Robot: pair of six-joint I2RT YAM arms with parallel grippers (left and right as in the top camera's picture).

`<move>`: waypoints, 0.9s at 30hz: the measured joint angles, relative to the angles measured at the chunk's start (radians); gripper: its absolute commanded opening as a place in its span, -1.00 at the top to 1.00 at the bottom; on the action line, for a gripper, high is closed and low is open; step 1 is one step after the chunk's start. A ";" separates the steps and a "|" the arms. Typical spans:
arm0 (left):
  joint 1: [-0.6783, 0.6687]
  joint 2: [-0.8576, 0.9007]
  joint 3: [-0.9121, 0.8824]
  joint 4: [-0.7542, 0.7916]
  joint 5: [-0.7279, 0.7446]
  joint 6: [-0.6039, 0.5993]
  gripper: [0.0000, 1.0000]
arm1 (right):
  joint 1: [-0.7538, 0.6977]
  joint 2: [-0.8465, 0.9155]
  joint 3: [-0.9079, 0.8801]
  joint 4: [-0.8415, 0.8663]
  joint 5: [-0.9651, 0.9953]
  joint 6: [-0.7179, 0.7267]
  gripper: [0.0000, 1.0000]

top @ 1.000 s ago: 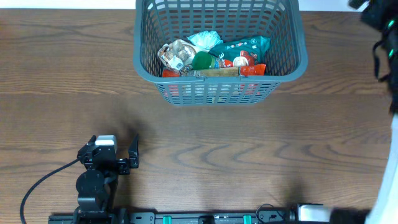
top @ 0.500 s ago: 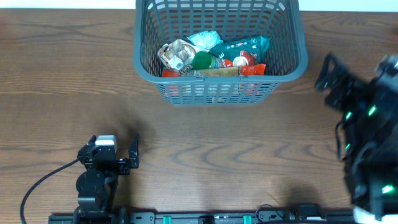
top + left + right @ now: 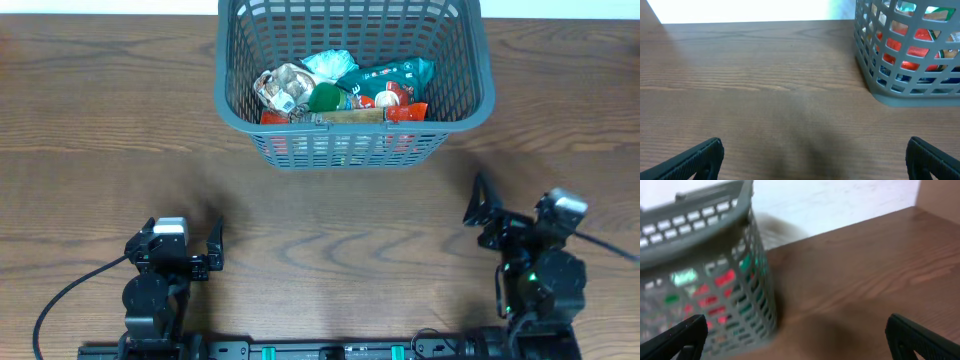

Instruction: Pack container

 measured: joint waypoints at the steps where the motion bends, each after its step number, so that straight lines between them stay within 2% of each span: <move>1: 0.000 0.000 0.000 0.000 0.000 0.000 -0.97 | 0.000 -0.016 -0.019 0.001 -0.009 -0.013 -0.98; 12: 0.000 0.000 0.000 0.000 0.000 0.000 -0.97 | 0.000 -0.152 -0.190 0.003 -0.115 -0.093 -0.99; 27: 0.000 0.000 0.000 0.000 0.000 0.000 -0.97 | 0.000 -0.252 -0.302 0.003 -0.151 -0.115 -0.98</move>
